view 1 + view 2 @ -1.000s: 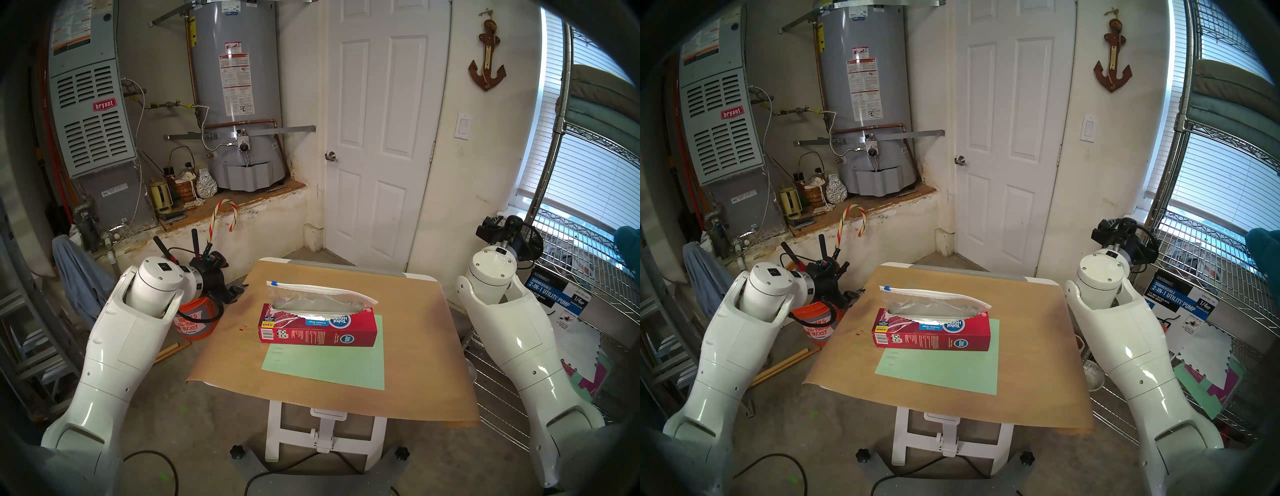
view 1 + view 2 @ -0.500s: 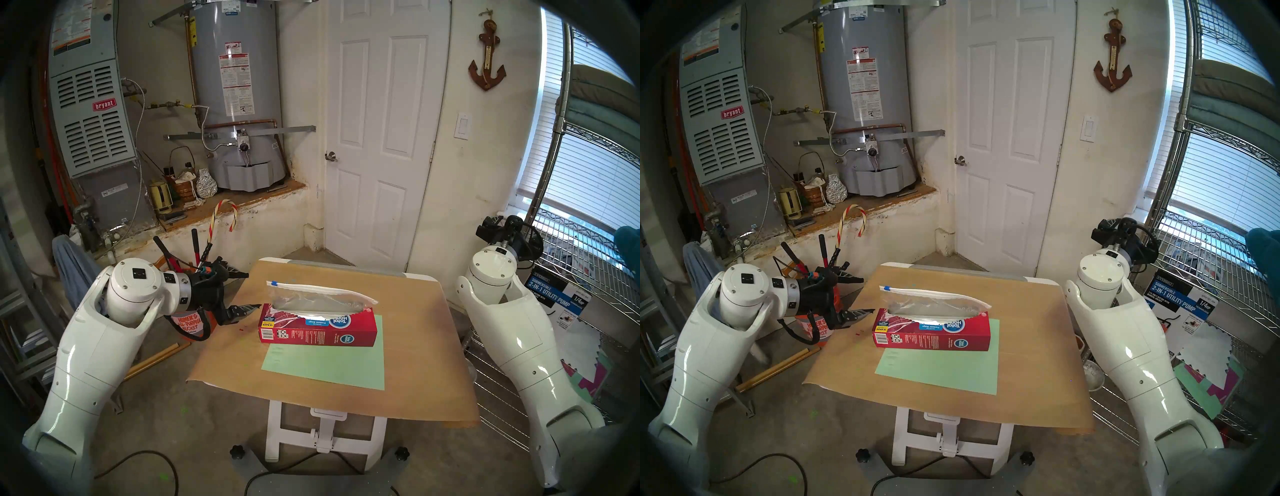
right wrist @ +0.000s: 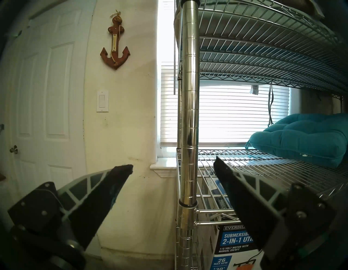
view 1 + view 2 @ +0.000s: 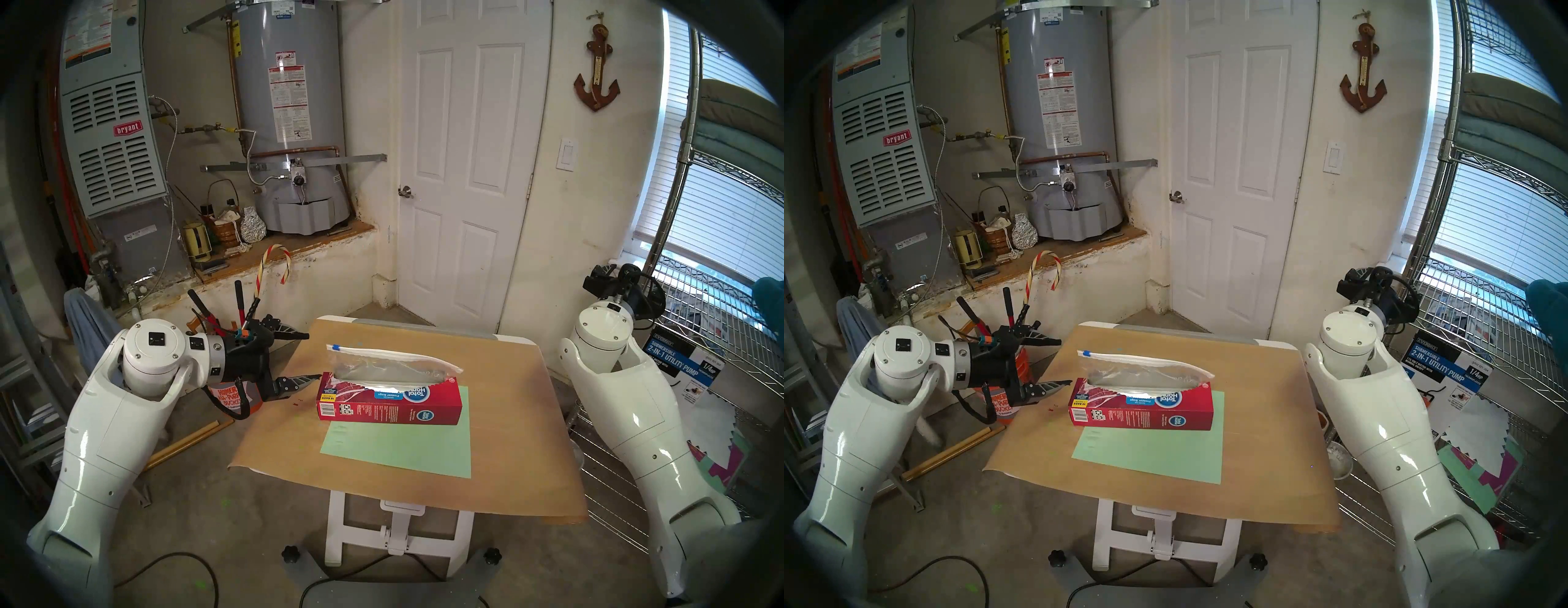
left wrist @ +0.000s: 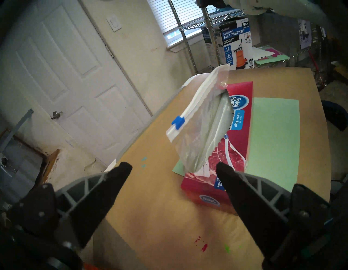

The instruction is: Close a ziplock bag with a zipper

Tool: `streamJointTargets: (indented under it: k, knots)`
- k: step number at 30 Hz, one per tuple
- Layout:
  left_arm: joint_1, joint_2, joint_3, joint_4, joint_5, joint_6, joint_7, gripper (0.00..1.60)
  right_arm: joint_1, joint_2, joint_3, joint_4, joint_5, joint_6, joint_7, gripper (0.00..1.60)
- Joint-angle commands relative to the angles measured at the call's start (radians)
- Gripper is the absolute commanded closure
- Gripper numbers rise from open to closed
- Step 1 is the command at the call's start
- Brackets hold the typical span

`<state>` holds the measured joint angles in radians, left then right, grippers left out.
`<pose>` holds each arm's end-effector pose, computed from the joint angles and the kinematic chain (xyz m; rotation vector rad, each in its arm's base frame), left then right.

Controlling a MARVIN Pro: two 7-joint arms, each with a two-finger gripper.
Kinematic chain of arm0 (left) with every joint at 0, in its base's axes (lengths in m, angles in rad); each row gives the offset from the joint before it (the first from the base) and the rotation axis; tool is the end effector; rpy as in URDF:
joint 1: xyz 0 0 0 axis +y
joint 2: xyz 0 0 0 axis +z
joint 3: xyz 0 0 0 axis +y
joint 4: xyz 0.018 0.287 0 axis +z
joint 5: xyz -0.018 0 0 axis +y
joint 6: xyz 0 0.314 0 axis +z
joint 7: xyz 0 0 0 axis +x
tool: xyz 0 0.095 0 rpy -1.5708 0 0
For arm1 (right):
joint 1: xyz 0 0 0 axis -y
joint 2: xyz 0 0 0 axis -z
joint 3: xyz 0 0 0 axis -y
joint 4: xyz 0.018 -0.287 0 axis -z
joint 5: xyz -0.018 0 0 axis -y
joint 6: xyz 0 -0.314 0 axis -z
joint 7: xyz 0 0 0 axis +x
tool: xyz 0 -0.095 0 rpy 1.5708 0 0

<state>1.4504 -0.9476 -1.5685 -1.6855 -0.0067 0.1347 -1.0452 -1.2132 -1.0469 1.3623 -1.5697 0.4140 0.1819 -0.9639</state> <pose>0.4087 0.0897 -0.2197 1.9502 -1.5356 1.4956 0.4733 -0.1611 -0.1501 1.5725 -0.6415 1.8377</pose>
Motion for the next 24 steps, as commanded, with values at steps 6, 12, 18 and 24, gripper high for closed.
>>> streamJointTargets:
  k: [6, 12, 18, 24]
  knots:
    - [-0.147, -0.061, 0.061, 0.105, -0.023, -0.063, -0.006, 0.19, 0.015, -0.001, 0.0, -0.019, -0.002, -0.001, 0.001, 0.0]
    - [-0.178, -0.066, 0.082, 0.142, -0.028, -0.083, -0.02, 0.61, 0.014, -0.001, 0.0, -0.019, -0.002, -0.001, 0.001, 0.0]
    - [-0.194, -0.076, 0.083, 0.168, -0.037, -0.107, -0.029, 0.68, 0.014, -0.001, 0.0, -0.019, -0.002, -0.001, 0.001, 0.0]
    - [-0.197, -0.074, 0.078, 0.161, -0.038, -0.114, -0.041, 0.57, 0.014, -0.001, 0.0, -0.019, -0.002, -0.001, 0.001, 0.0]
